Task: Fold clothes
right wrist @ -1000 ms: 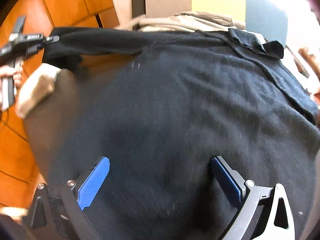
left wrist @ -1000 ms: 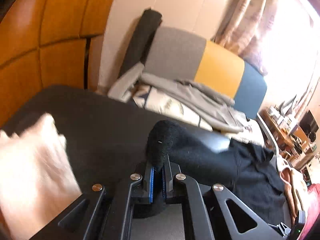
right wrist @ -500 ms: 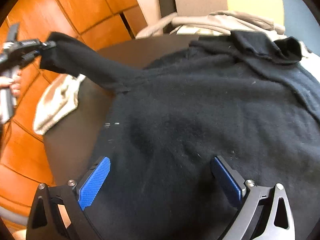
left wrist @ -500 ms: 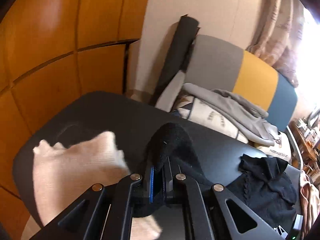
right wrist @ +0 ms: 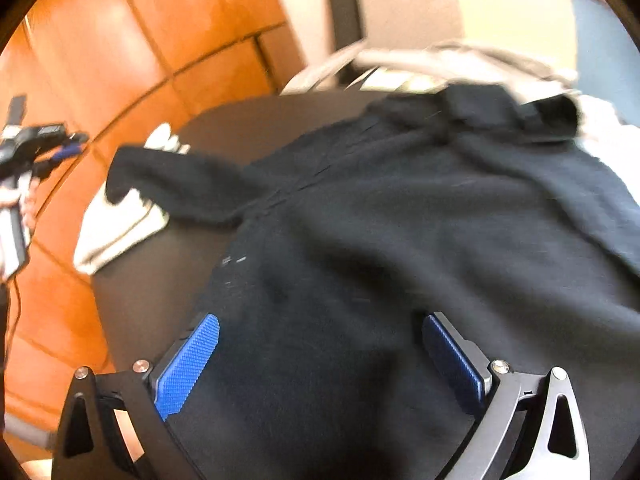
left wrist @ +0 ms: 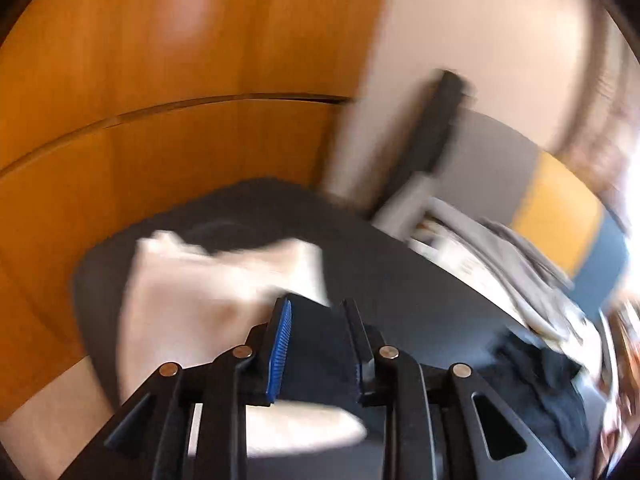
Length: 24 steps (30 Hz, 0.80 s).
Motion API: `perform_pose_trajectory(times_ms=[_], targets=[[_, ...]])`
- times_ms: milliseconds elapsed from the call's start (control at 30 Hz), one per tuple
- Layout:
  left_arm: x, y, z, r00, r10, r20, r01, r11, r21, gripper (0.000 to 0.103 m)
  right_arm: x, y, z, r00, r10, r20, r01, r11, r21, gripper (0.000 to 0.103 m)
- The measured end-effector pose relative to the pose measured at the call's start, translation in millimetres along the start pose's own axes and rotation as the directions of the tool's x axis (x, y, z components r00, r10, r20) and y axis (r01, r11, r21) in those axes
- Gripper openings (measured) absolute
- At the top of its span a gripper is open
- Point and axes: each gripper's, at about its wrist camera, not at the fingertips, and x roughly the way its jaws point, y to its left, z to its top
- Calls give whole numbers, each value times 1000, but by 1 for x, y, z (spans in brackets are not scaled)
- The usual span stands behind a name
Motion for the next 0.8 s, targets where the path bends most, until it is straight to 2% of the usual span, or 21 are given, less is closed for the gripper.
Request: perform_pose_trajectory(times_ms=[67, 133, 200, 233, 267, 333, 467, 533, 667, 700, 733, 767, 800], targets=[[10, -48, -27, 992, -111, -63, 119, 985, 126, 25, -19, -18, 1, 998, -56, 25, 56, 998, 5, 103], [25, -95, -60, 970, -198, -141, 226, 950, 218, 26, -32, -38, 6, 996, -81, 36, 80, 997, 21, 102], [40, -137, -92, 934, -275, -227, 332, 903, 272, 26, -37, -54, 18, 996, -78, 36, 77, 997, 23, 93], [47, -153, -106, 912, -314, -264, 384, 880, 280, 26, -39, -62, 24, 996, -77, 36, 77, 997, 23, 77], [53, -164, -117, 904, -322, -281, 400, 869, 292, 26, -35, -65, 32, 995, -93, 32, 93, 996, 8, 69], [63, -184, -138, 892, -328, -310, 422, 850, 316, 26, -21, -69, 51, 992, -121, 26, 122, 992, -24, 67], [82, -184, -158, 873, -327, -362, 437, 853, 285, 26, 18, -71, 90, 985, -169, 16, 170, 981, -92, 67], [87, -176, -167, 877, -326, -353, 432, 857, 280, 25, 39, -75, 107, 980, -199, 0, 198, 973, -117, 67], [94, -164, -168, 853, -379, -359, 471, 855, 217, 25, 75, -89, 124, 965, -260, -44, 252, 957, -143, 66], [93, -165, -168, 854, -377, -357, 470, 855, 220, 25, 83, -93, 125, 955, -289, -66, 276, 948, -156, 66], [92, -166, -169, 857, -374, -354, 467, 855, 226, 25, 89, -96, 124, 947, -309, -82, 293, 941, -168, 57], [91, -168, -171, 864, -362, -350, 457, 855, 245, 25, 91, -99, 123, 949, -305, -87, 287, 943, -171, 54], [90, -171, -172, 869, -352, -348, 450, 855, 259, 26, 91, -100, 125, 952, -299, -69, 284, 944, -170, 48]])
